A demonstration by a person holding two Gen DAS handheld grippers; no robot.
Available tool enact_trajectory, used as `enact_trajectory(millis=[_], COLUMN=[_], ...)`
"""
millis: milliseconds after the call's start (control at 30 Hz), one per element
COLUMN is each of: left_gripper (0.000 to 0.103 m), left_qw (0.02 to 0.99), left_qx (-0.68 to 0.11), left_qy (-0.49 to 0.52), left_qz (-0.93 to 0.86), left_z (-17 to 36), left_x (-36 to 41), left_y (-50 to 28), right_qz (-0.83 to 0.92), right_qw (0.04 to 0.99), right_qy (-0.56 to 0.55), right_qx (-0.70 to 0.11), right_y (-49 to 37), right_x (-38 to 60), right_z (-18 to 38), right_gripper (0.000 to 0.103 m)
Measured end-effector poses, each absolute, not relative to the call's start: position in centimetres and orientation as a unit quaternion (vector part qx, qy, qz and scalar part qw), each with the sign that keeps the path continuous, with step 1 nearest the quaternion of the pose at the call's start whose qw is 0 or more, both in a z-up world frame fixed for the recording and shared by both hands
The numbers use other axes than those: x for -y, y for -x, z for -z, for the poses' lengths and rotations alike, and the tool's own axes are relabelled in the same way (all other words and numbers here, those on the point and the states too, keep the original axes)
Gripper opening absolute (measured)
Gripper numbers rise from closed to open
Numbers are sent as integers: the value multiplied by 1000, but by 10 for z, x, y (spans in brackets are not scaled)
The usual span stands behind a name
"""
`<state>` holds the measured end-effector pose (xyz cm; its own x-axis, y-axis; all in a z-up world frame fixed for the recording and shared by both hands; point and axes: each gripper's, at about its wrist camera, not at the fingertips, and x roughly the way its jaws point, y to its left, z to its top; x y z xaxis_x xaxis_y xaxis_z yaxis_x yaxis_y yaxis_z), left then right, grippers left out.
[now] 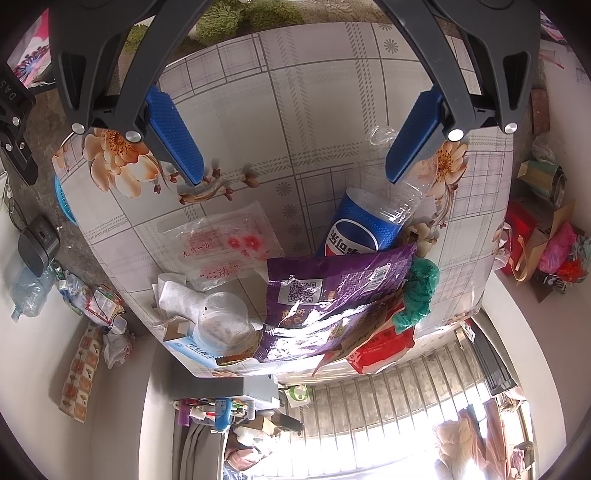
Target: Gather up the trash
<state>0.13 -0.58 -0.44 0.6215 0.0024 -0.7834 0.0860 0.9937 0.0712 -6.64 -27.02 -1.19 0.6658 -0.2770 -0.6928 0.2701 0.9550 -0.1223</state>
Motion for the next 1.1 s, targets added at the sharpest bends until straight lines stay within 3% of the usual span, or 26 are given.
enact_trajectory(millis=[1100], left_gripper=[95], left_qw=[931], left_qx=[-364], left_qy=[-25], left_qz=[4], left_z=[-59], left_x=[-71], left_y=[-34], right_qz=[118], right_qw=[946], right_qy=[-12], right_qx=[-303], right_y=[38], right_x=[242], right_z=[-25], right_gripper=[97])
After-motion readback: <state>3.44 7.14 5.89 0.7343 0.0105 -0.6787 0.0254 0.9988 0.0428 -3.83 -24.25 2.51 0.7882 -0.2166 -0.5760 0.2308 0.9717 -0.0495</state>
